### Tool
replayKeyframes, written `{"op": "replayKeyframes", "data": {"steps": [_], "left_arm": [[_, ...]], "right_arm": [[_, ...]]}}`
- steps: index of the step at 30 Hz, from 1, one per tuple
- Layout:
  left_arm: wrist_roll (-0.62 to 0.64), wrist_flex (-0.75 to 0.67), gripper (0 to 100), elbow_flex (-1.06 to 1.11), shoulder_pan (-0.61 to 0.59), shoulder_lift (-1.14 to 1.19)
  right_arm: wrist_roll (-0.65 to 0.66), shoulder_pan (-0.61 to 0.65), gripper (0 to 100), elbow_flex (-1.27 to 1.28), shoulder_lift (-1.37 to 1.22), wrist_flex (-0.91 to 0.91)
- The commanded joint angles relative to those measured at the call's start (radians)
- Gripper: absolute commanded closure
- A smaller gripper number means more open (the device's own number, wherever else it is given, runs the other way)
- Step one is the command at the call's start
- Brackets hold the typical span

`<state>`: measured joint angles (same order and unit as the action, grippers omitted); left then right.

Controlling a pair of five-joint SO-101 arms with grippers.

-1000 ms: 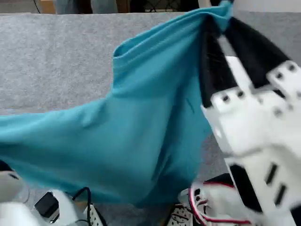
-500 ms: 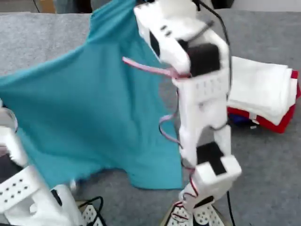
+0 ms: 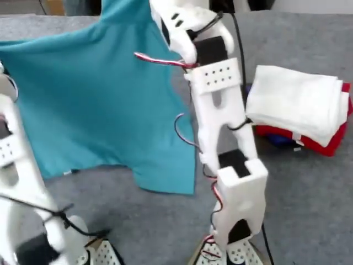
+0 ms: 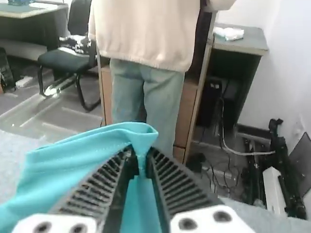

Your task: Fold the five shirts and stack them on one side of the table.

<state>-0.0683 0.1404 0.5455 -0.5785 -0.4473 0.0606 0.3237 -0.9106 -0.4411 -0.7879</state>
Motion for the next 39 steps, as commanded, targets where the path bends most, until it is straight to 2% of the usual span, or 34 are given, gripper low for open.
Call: {"op": "replayKeyframes", "data": {"steps": [1,4,10,16,18,23,27,31,37,39], "left_arm": [[0.011,-0.025,97,-0.105,0.004,0.092],[0.011,0.015,97,-0.087,0.007,0.126],[0.011,0.229,97,-0.021,0.010,0.127],[0.008,0.439,97,0.047,0.024,0.126],[-0.049,0.517,97,0.074,0.044,0.126],[-0.284,0.686,97,0.157,0.084,0.126],[-0.362,0.720,97,0.211,0.035,0.126],[-0.411,0.723,97,0.228,-0.059,0.126],[-0.546,0.724,97,0.291,-0.151,0.126],[-0.549,0.720,97,0.282,-0.166,0.126]], "right_arm": [[-0.002,-0.020,98.5,-0.002,-0.004,-0.026],[0.000,-0.017,98.5,-0.004,-0.010,-0.127],[0.015,-0.020,98.5,-0.001,-0.013,-0.302],[0.195,-0.018,98.5,0.073,-0.038,-0.525],[0.222,-0.029,98.5,0.119,-0.058,-0.549],[0.269,-0.054,98.5,0.214,-0.067,-0.620],[0.347,-0.031,98.5,0.228,-0.067,-0.806],[0.361,-0.032,98.5,0.228,-0.065,-0.936],[0.362,-0.023,98.5,0.288,0.027,-0.965],[0.368,-0.028,98.5,0.300,0.079,-0.947]]}}
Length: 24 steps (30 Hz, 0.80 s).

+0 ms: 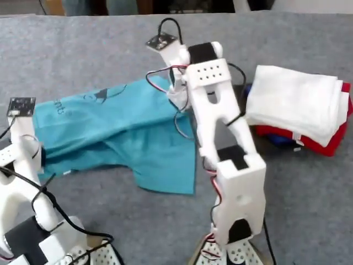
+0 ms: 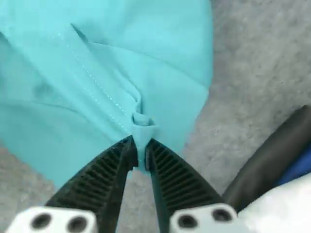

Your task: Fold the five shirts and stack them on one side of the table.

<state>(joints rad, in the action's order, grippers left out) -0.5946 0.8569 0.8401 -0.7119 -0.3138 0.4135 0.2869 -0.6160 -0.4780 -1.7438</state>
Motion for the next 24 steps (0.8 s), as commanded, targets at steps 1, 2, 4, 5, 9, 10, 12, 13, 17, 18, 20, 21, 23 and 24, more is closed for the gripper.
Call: {"op": "replayKeyframes", "data": {"steps": [1,2,4,5,9,10,12,13,17,18,20,21,23,24], "left_arm": [[-0.009,0.005,97,-0.030,-0.035,-0.008],[0.020,0.006,97,-0.062,-0.033,-0.008],[0.137,0.008,97,-0.145,-0.038,-0.009],[0.212,0.011,97,-0.197,-0.041,-0.011],[0.387,0.149,97,-0.427,-0.051,-0.081],[0.393,0.184,97,-0.472,-0.038,-0.103],[0.393,0.239,97,-0.513,0.007,-0.132],[0.393,0.267,97,-0.513,0.031,-0.144],[0.391,0.353,97,-0.410,0.096,-0.163],[0.396,0.353,97,-0.361,0.096,-0.163],[0.396,0.339,97,-0.251,0.094,-0.163],[0.396,0.319,97,-0.188,0.094,-0.163],[0.396,0.253,97,-0.062,0.094,-0.164],[0.396,0.227,97,-0.013,0.093,-0.164]], "right_arm": [[0.012,0.003,98.5,0.004,0.143,0.029],[-0.005,-0.011,98.5,0.004,0.173,0.058],[-0.064,-0.038,98.5,0.001,0.240,0.127],[-0.087,-0.048,98.5,-0.002,0.283,0.157],[-0.126,-0.058,98.5,-0.015,0.444,0.245],[-0.126,-0.055,98.5,-0.013,0.478,0.259],[-0.124,-0.031,98.5,-0.002,0.516,0.275],[-0.123,-0.020,98.5,0.005,0.524,0.270],[-0.118,0.038,98.5,0.097,0.530,0.233],[-0.118,0.054,98.5,0.137,0.530,0.230],[-0.117,0.077,98.5,0.234,0.530,0.233],[-0.103,0.089,98.5,0.282,0.530,0.244],[-0.051,0.107,98.5,0.403,0.538,0.290],[-0.026,0.110,98.5,0.460,0.538,0.321]]}}
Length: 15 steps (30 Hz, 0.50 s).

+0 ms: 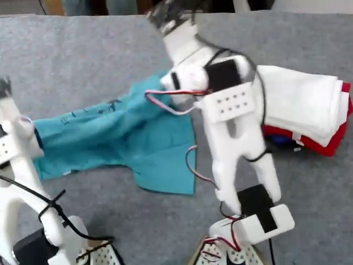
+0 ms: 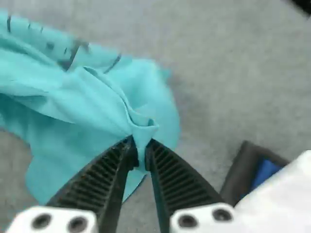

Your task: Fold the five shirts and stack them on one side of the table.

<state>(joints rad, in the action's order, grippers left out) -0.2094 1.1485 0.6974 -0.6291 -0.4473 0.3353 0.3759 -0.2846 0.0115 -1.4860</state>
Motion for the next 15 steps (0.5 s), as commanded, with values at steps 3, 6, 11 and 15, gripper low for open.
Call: {"op": "replayKeyframes", "data": {"steps": [3,6,11,15], "left_arm": [[0.012,-0.092,97,0.225,0.010,-0.038],[0.012,-0.068,97,0.251,-0.016,-0.038],[0.012,0.114,88,0.125,-0.091,-0.038],[0.006,0.319,70,-0.081,-0.101,-0.038]], "right_arm": [[0.071,0.021,98.5,0.282,0.048,0.158],[0.074,0.015,98.5,0.398,0.048,0.229],[0.074,0.015,98.5,0.487,0.048,0.284],[0.074,0.015,98.5,0.492,0.041,0.292]]}}
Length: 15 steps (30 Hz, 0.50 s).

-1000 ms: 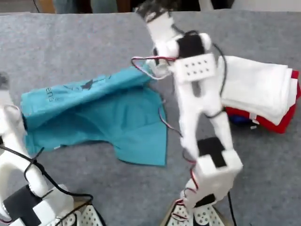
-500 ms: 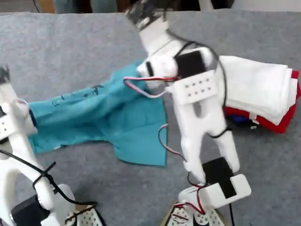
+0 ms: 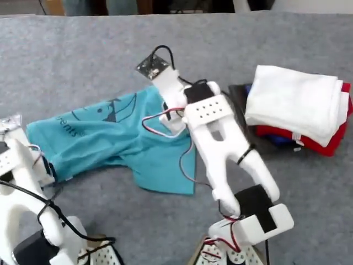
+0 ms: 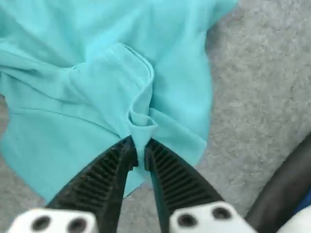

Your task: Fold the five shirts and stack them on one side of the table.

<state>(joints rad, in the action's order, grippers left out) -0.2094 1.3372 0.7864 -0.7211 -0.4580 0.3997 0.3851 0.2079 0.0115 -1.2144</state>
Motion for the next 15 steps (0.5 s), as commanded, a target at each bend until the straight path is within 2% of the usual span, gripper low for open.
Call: {"op": "replayKeyframes", "data": {"steps": [1,5,10,12,15], "left_arm": [[0.005,0.187,66,-0.228,-0.005,-0.028],[0.005,0.348,58,-0.414,-0.008,-0.018],[0.005,0.354,58,-0.410,-0.013,-0.015],[0.006,0.307,62,-0.351,-0.015,-0.017],[0.012,0.207,76,-0.251,-0.039,-0.017]], "right_arm": [[0.009,0.006,98.5,0.001,0.041,0.025],[0.009,0.006,98.5,0.001,0.041,0.028],[0.002,0.008,98.5,0.004,0.044,0.023],[0.000,0.008,98.5,0.005,0.047,0.021],[0.000,0.008,98.5,0.005,0.047,0.021]]}}
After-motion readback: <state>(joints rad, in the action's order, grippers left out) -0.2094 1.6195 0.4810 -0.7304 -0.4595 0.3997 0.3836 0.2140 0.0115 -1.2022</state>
